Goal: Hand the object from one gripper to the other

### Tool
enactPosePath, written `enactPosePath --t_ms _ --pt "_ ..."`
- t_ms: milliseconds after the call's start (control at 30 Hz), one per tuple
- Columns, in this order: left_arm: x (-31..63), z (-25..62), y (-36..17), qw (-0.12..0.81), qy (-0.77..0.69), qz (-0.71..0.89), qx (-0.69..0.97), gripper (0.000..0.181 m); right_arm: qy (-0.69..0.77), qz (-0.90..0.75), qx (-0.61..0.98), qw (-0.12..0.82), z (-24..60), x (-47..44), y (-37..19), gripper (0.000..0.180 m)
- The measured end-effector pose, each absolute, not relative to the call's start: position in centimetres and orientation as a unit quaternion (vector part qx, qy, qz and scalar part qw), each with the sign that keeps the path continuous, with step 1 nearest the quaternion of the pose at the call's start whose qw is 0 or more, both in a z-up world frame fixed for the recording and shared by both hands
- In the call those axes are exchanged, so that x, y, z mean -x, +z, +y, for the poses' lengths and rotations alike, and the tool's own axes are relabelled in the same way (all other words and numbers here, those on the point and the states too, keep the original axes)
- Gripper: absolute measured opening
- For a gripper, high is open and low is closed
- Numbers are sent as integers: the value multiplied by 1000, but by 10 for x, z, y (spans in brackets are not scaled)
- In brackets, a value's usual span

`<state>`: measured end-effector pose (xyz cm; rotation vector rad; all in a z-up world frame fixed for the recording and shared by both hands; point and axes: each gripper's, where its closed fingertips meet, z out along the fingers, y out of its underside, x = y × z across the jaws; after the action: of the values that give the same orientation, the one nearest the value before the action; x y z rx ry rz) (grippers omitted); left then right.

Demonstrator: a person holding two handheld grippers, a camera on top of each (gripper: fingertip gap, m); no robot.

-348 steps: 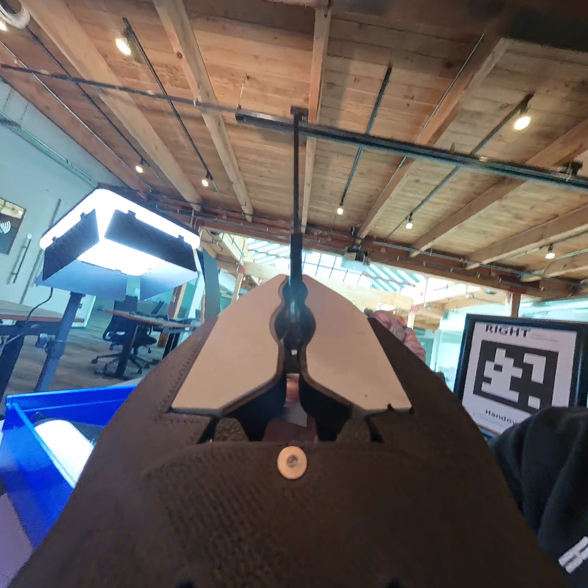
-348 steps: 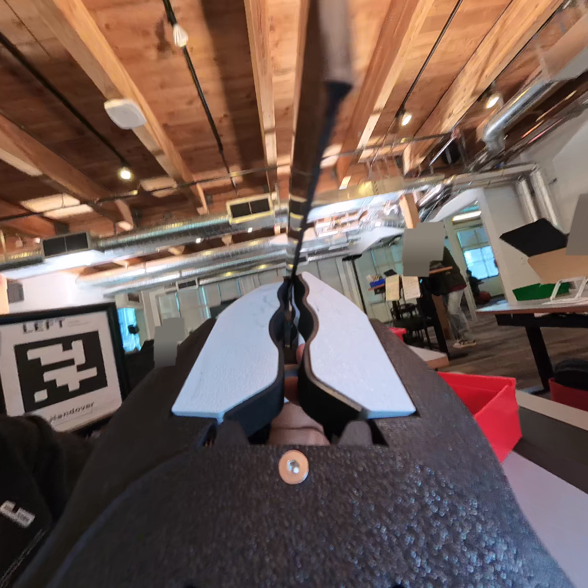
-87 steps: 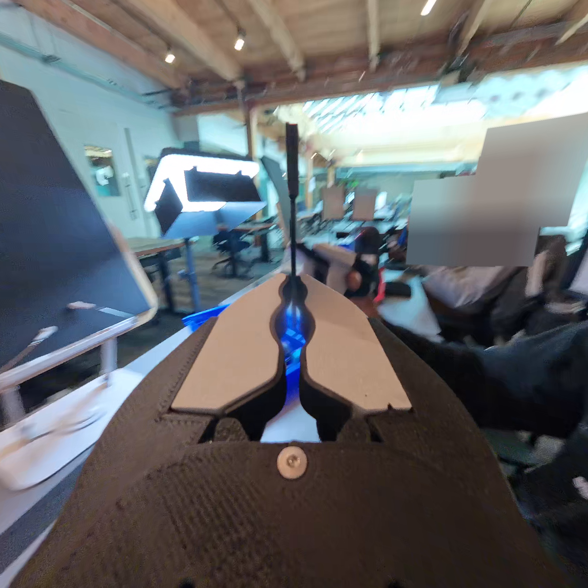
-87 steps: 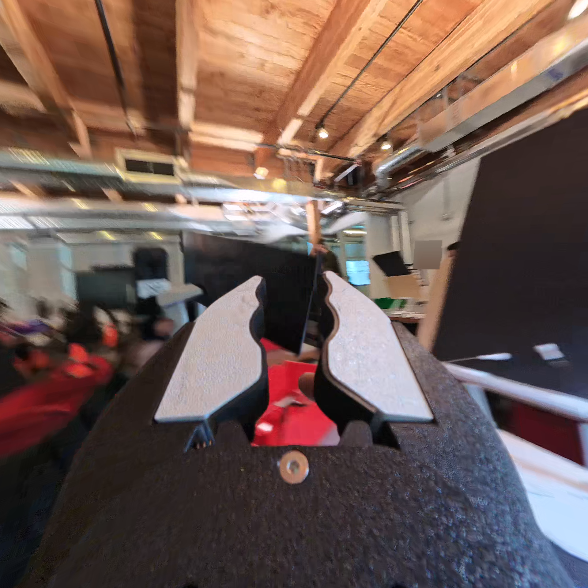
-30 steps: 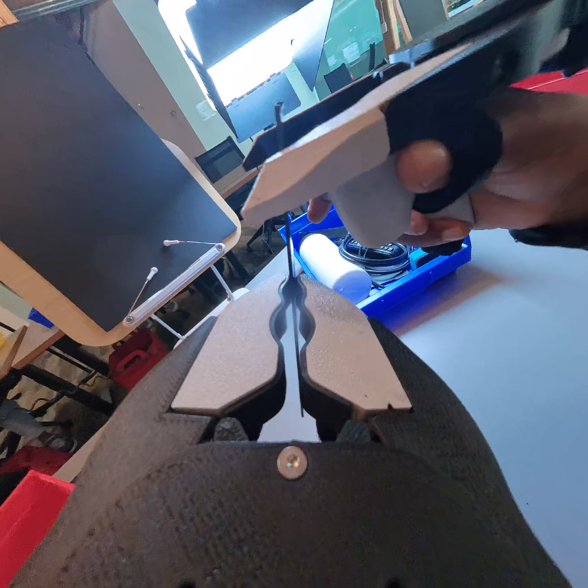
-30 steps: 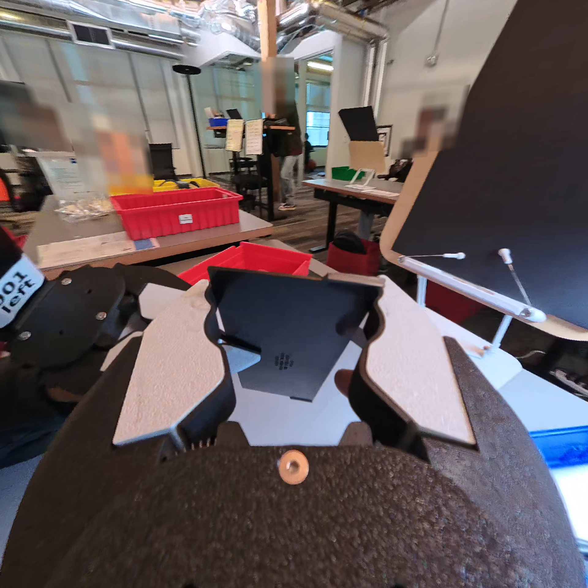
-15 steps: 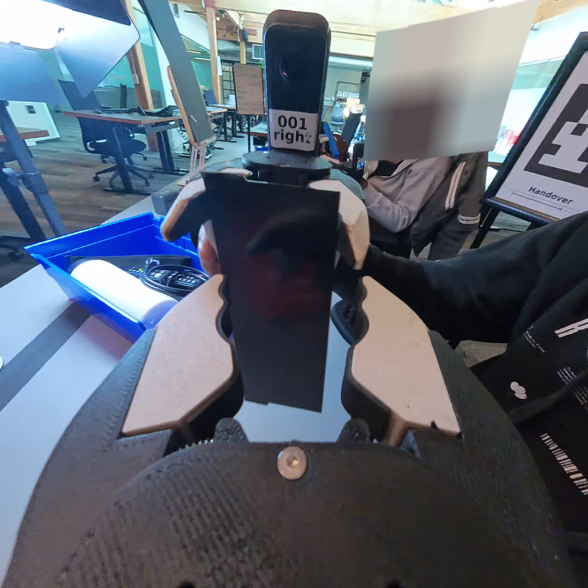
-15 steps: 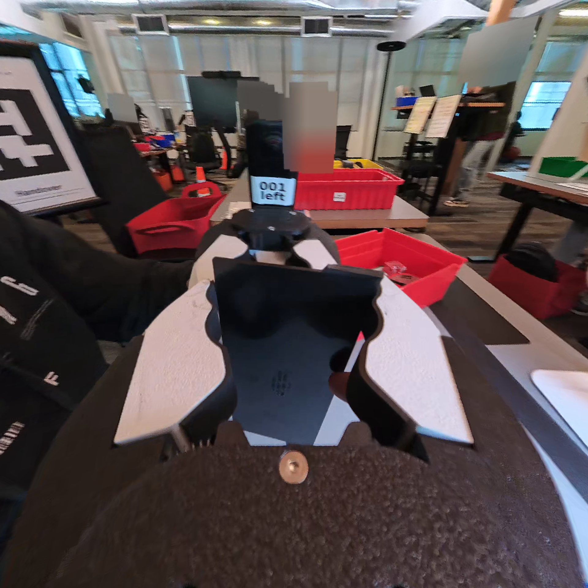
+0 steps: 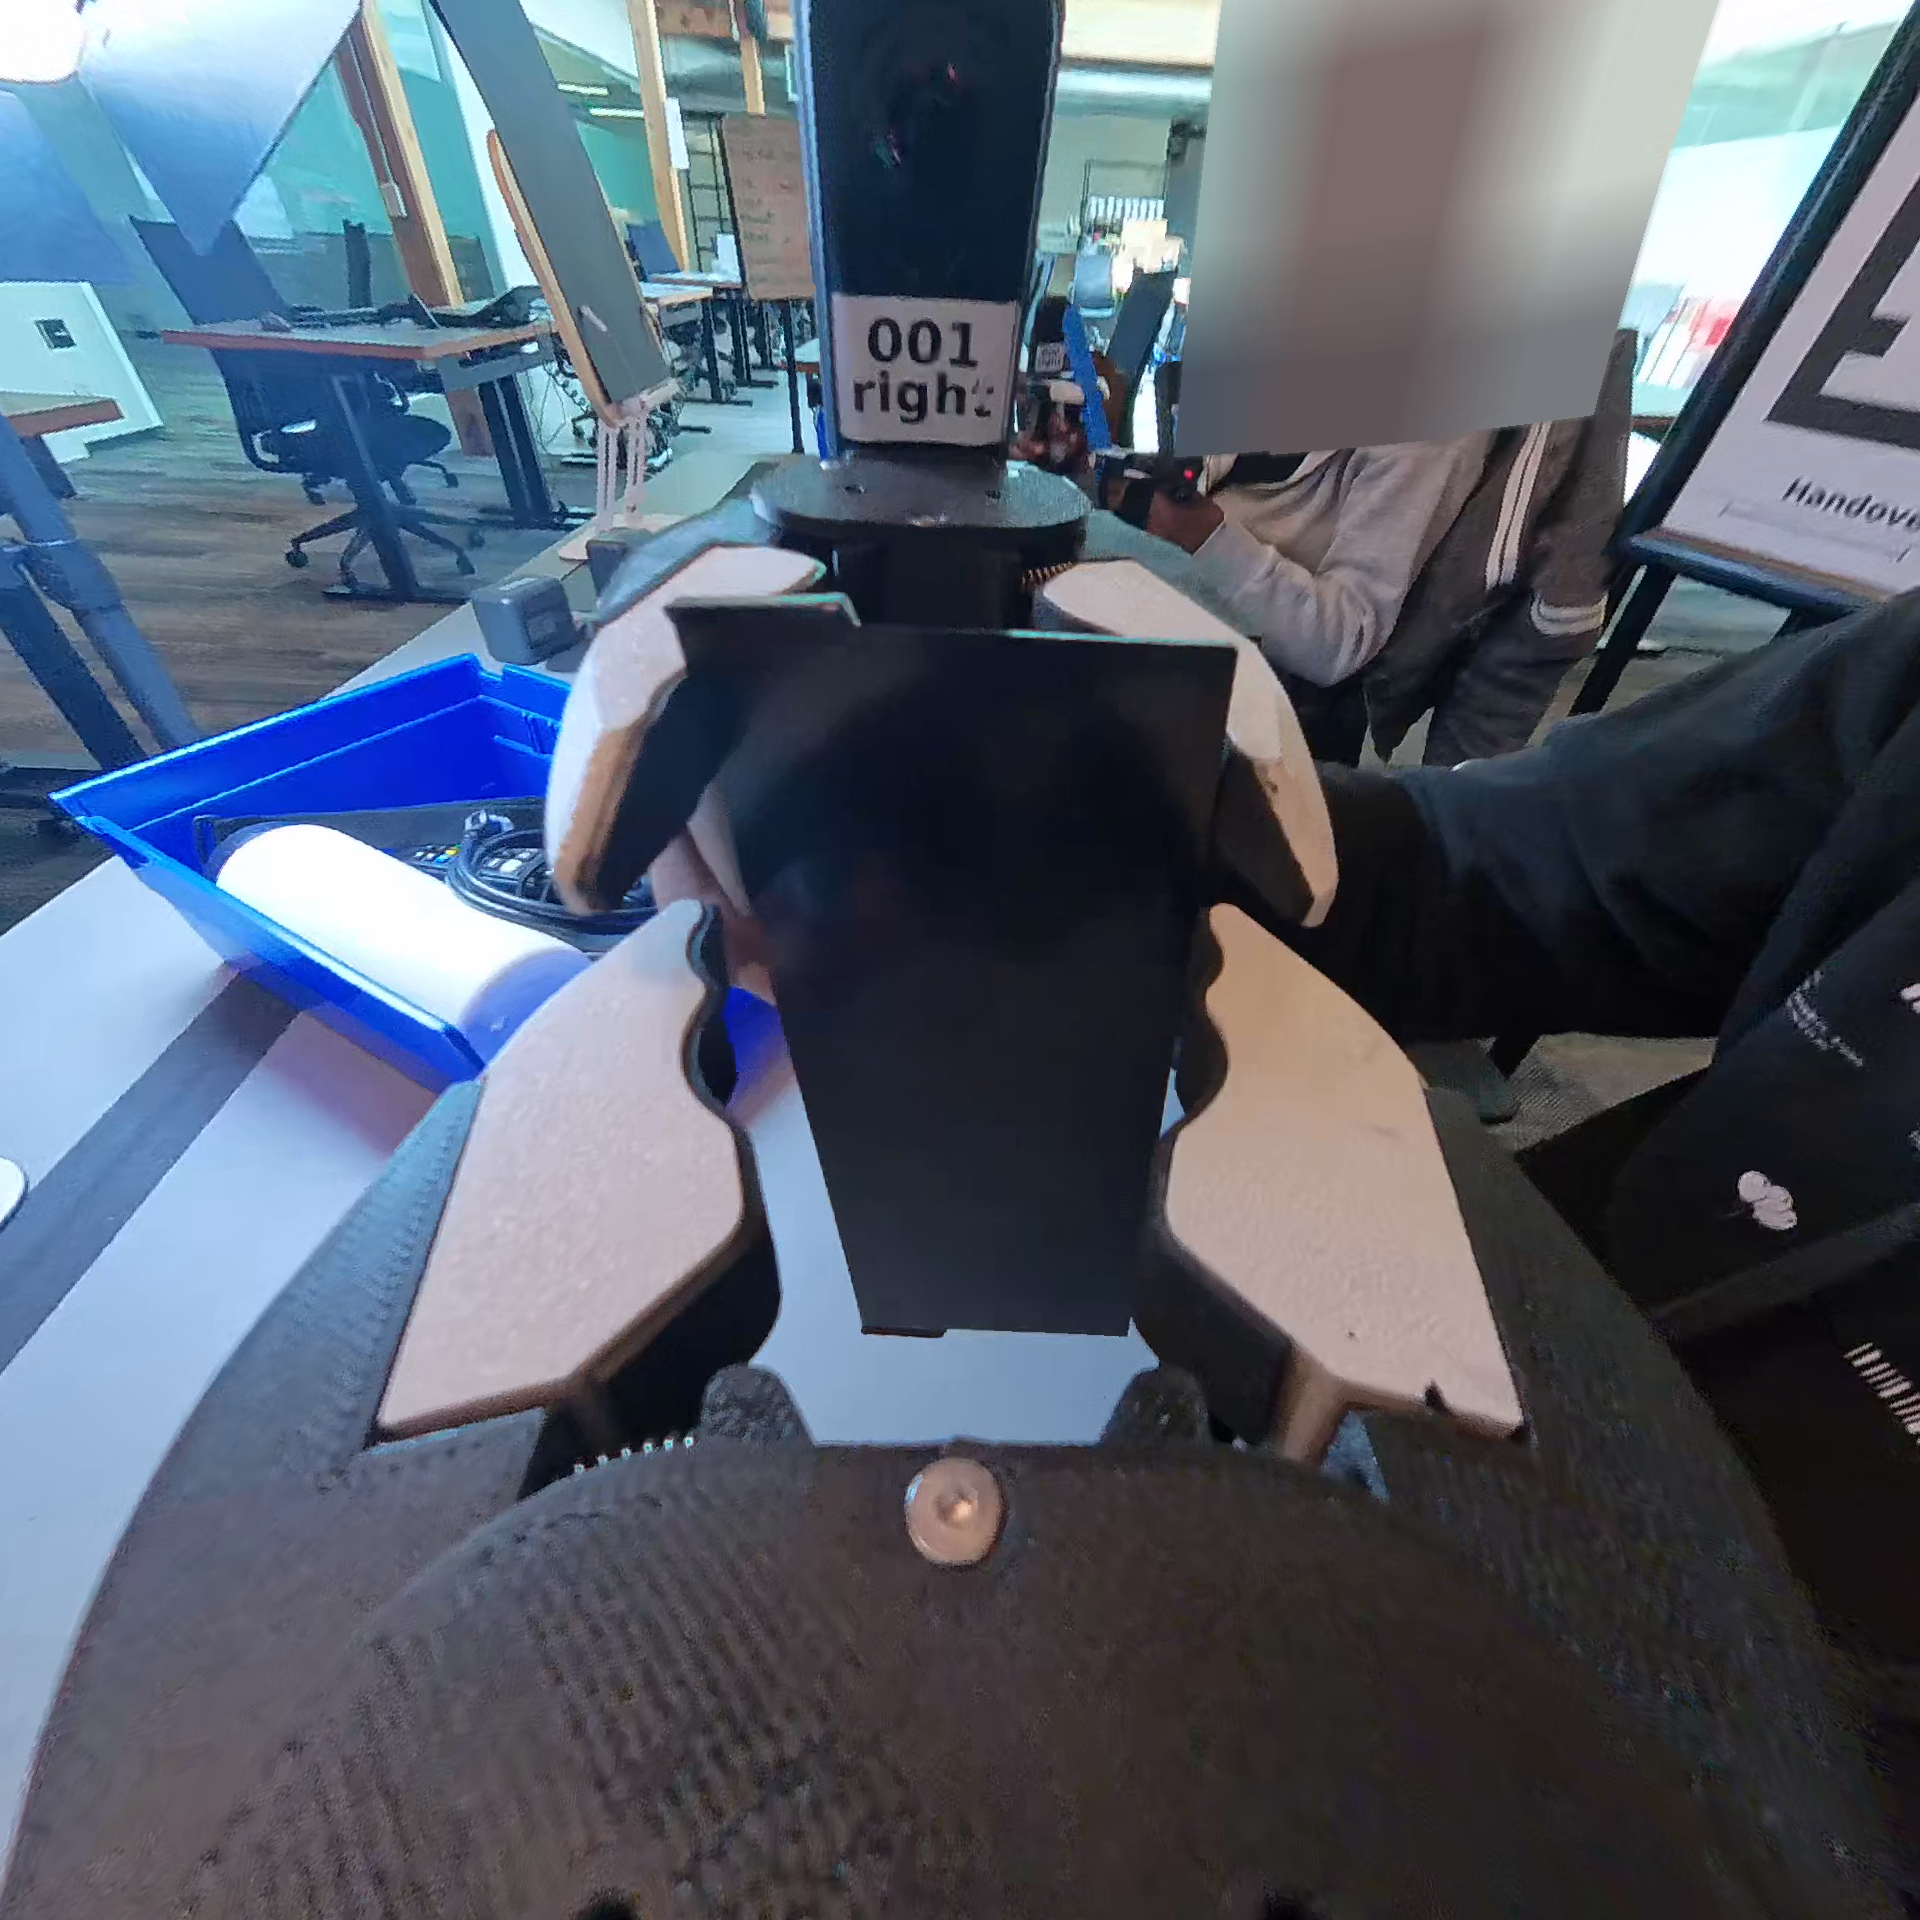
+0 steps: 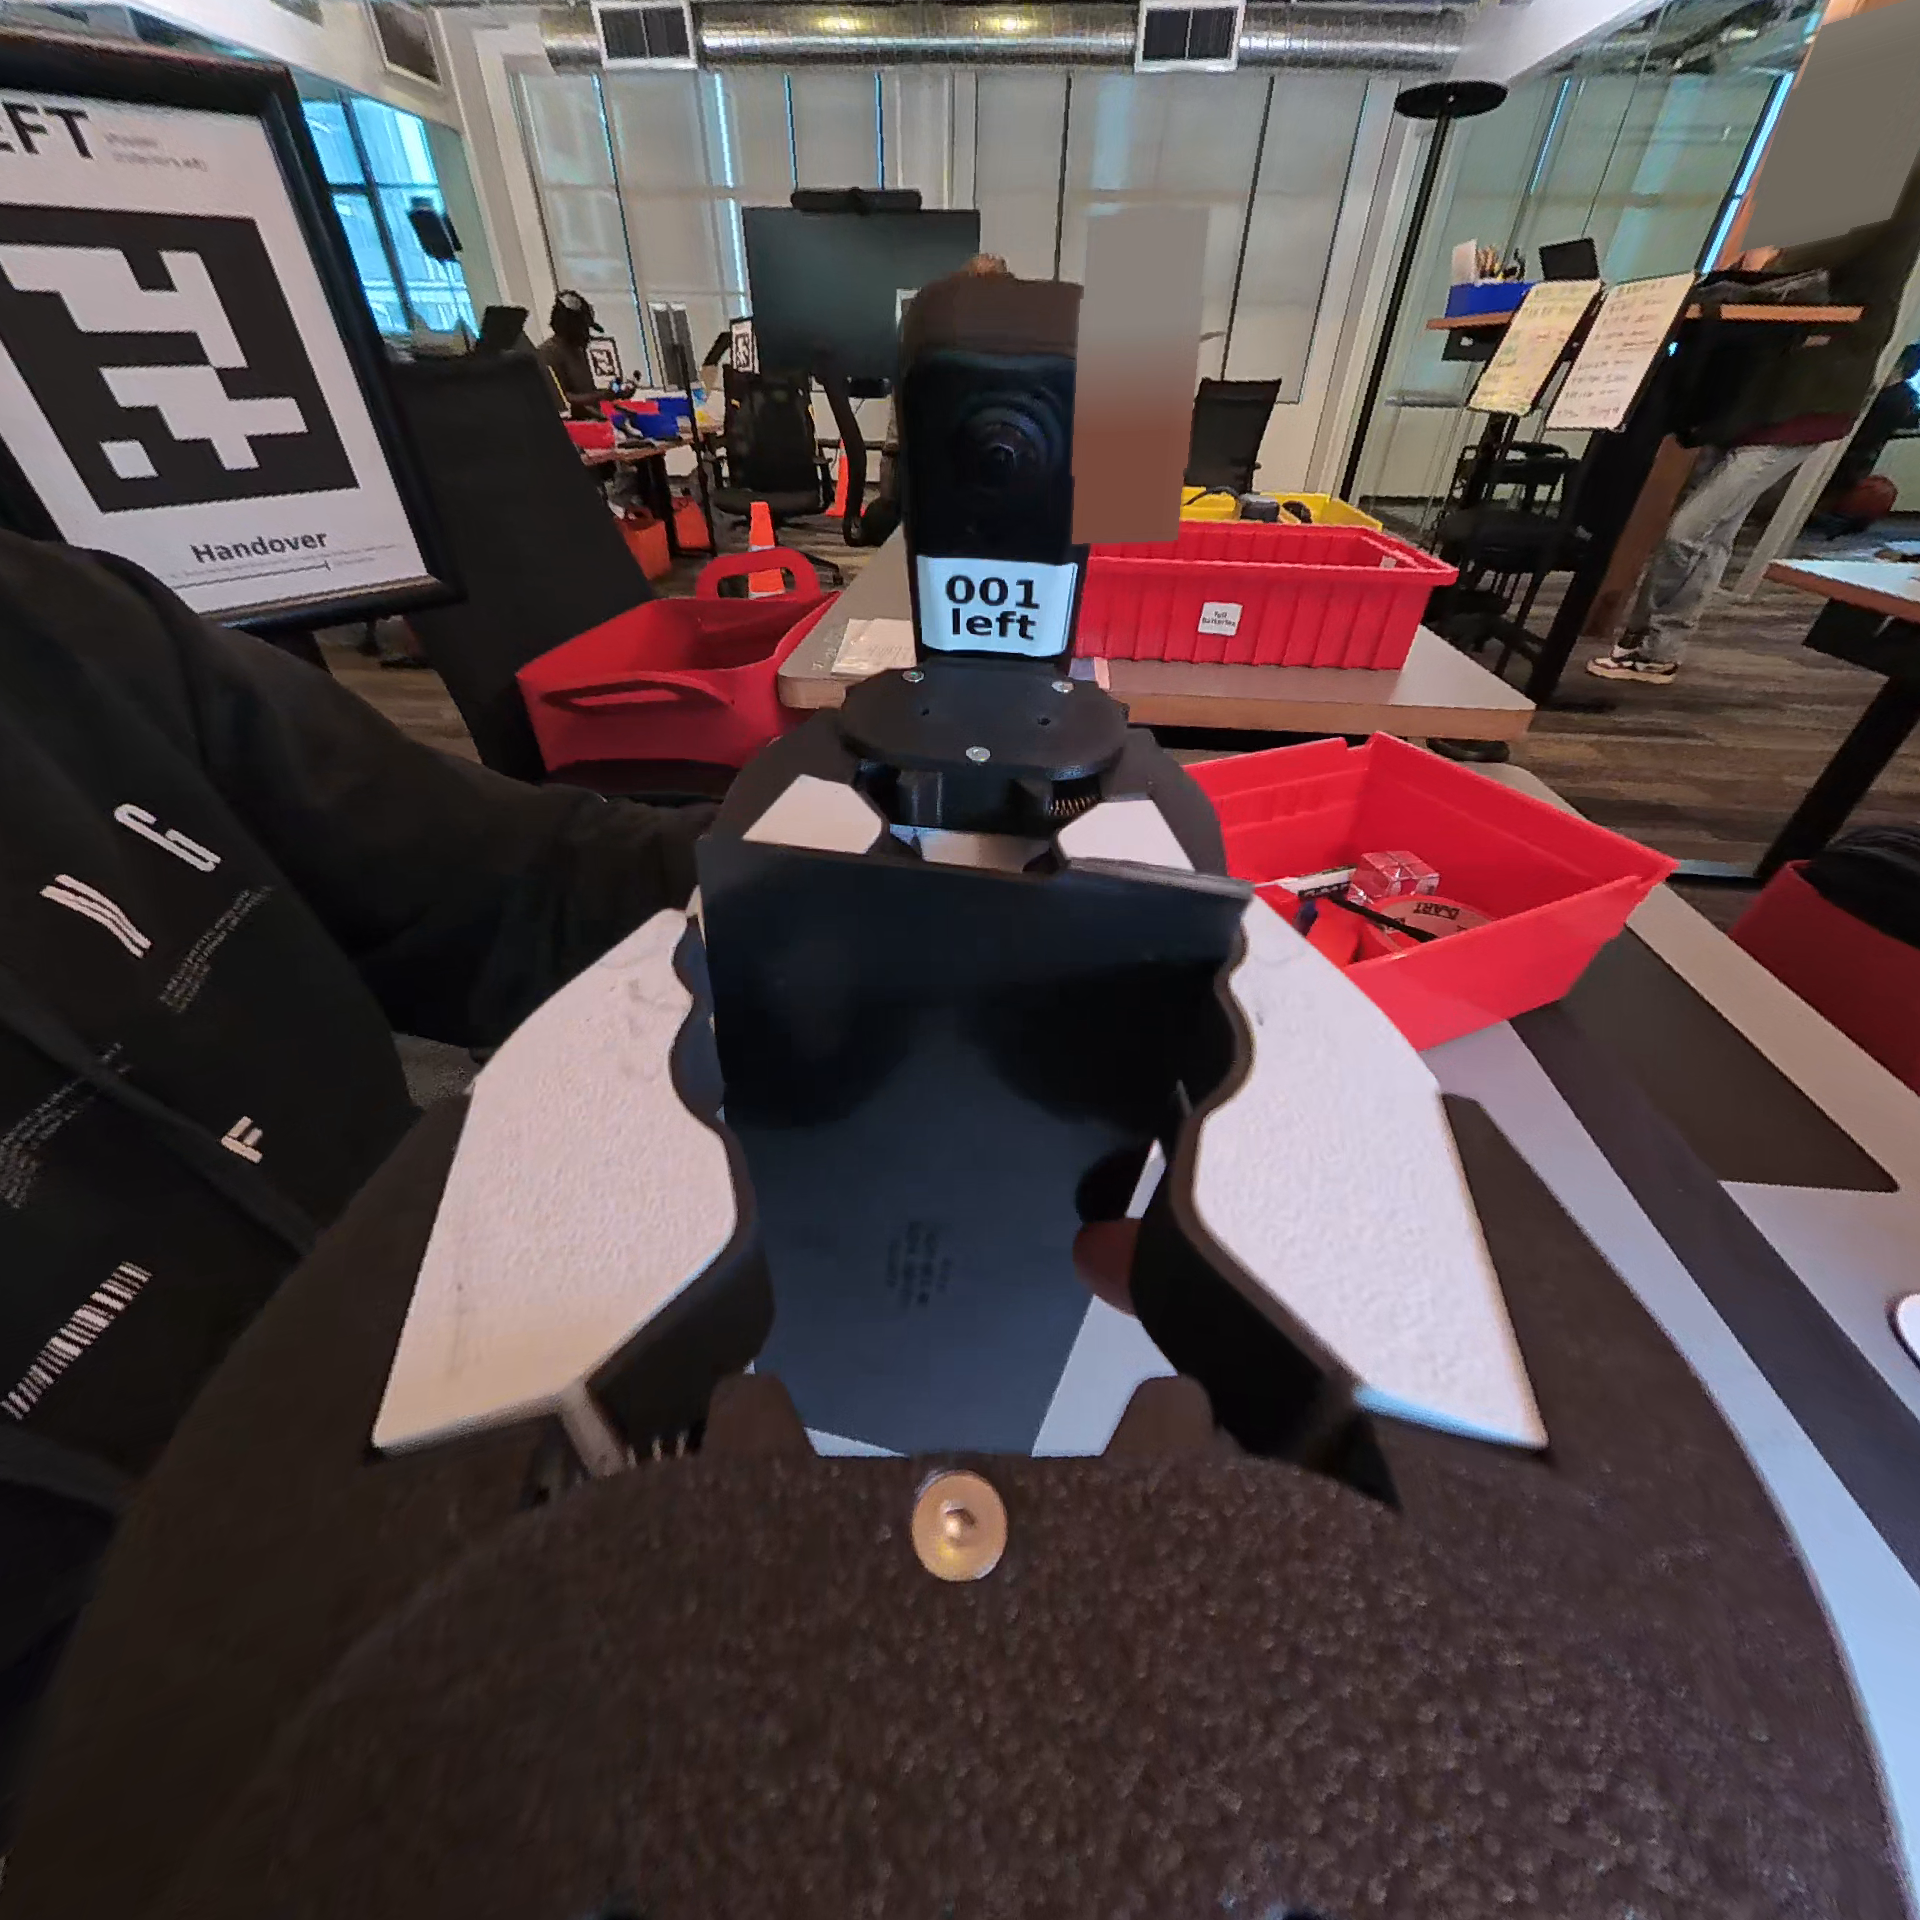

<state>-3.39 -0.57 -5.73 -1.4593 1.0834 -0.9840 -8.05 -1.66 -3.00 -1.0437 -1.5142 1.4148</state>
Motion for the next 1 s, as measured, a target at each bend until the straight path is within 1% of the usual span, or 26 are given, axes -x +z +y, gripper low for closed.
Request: enactPosePath --t_ms 100,200,333,433,533,667,733,833,1000 --pt "33 -5 -60 508 -413 452 606 80 559 -599 415 395 -14 80 -33 89" --pt "31 -4 -62 508 -414 450 606 80 549 -604 422 396 -12 78 -34 89" --pt "42 3 -50 525 -417 425 608 80 526 -580 436 445 3 71 -17 91" --pt "58 8 -32 554 -422 395 600 79 523 -568 441 457 11 63 -13 93" --pt "71 11 -15 582 -428 366 587 79 524 -575 452 436 11 75 -29 94" --pt "74 10 -11 588 -426 362 584 79 537 -581 455 408 -1 99 -46 93" --pt "71 9 -12 585 -431 366 582 79 548 -574 452 407 -5 103 -45 92" --pt "65 6 -14 580 -432 374 581 79 565 -560 446 411 -6 102 -38 84" --pt "64 4 -12 583 -434 374 576 79 568 -558 440 415 -7 101 -35 84"
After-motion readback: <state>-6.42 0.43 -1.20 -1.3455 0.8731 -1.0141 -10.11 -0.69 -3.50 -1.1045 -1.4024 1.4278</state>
